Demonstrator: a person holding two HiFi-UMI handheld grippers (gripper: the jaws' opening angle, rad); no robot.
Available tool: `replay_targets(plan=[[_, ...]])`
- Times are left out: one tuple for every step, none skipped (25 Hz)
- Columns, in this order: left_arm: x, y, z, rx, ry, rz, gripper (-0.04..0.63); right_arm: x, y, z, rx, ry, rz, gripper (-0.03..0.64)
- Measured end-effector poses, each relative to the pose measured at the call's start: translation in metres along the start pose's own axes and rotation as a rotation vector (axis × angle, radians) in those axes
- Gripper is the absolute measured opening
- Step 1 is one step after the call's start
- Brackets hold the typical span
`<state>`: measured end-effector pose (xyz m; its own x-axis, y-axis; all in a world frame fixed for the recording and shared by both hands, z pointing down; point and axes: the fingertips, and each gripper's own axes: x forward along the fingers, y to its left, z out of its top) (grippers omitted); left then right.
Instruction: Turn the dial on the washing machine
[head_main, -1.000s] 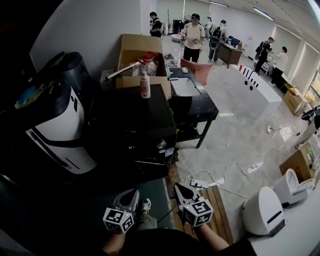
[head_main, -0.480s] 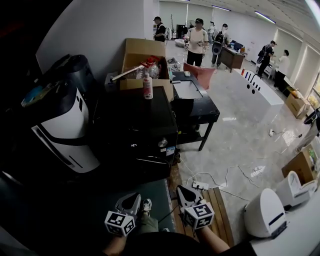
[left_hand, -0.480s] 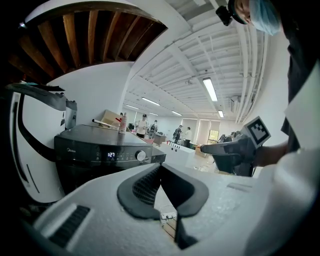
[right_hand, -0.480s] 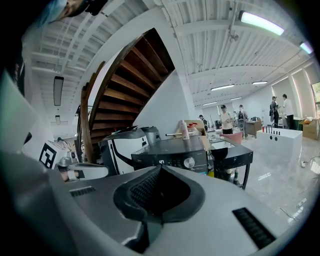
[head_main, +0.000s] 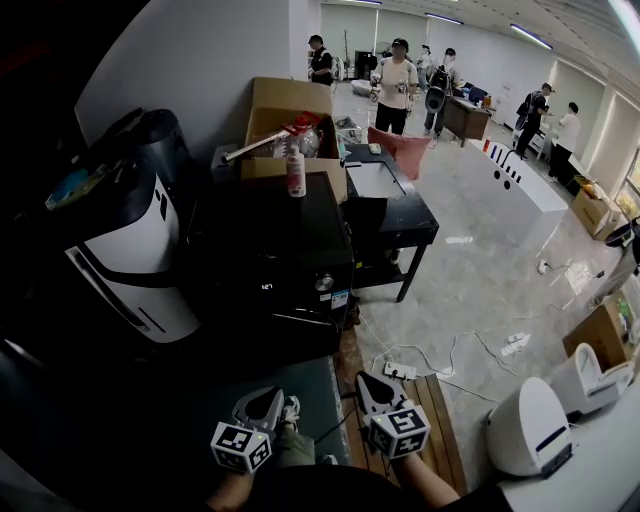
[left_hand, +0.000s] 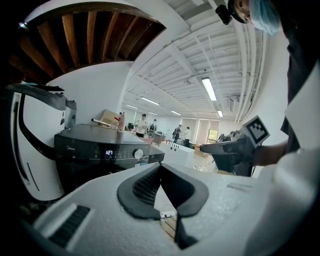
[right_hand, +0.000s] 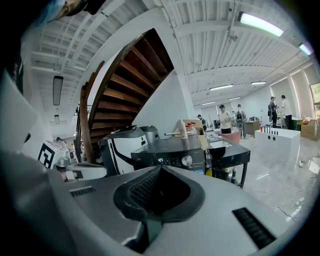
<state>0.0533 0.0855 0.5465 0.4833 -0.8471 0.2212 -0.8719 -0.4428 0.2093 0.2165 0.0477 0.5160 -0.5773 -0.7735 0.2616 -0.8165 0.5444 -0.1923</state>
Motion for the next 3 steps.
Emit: replay_targets(plan=[[-0.0006,0.0,-0.0008,-0.001,0.0,0.0,0.011,-0.0003,0.0,-0.0005,0.0,0.0,-0.002,-0.002],[-0.0011,0.0,-0.0015,-0.001,0.001,0.0,0.011,-0.0006,0.0,-0.0011,0.001,0.0,-0.003,-0.002],[-0.0017,0.0,-0.0022,-0.002,0.002,0.001,0.011,-0.0008,0.0,-0.0016,0.001,0.0,-0.005,-0.002]])
